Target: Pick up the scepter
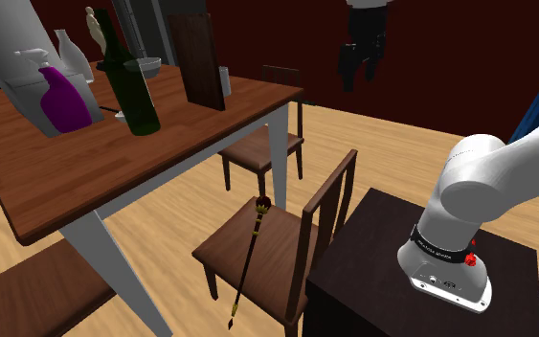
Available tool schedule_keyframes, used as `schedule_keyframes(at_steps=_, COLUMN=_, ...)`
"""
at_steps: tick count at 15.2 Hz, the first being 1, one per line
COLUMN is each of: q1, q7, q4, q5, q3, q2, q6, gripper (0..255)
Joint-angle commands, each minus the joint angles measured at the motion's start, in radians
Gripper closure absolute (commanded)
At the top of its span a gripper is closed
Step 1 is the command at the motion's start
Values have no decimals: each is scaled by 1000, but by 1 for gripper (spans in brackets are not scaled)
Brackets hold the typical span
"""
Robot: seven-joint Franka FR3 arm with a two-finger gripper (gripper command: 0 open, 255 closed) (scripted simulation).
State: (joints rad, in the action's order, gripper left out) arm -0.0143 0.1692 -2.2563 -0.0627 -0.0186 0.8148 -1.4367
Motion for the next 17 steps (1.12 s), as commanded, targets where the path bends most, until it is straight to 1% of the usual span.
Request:
schedule_keyframes(at_steps=1, q1=0, q7=0, q4=0, q5=0, q3=0, q2=0, q6=0, gripper=0)
schedule_keyframes(at_steps=5, q1=8, q7=120, q4=-137, q5=51, q3=-57, q2=32, q6=-113, gripper=0)
schedule_keyframes(at_steps=9, q1=12, q7=238, q4=-253, q5=105, q3=-121, q2=36, q6=-235, gripper=0)
schedule_keyframes(at_steps=13, q1=12, q7=356, q4=-347, q5=161, q3=-193, q2=7, q6=-369, gripper=0)
schedule_keyframes(at_steps=17, q1=13, q7=474, q4=-415, q5=214, q3=-271, q2=-59, q6=-517, gripper=0)
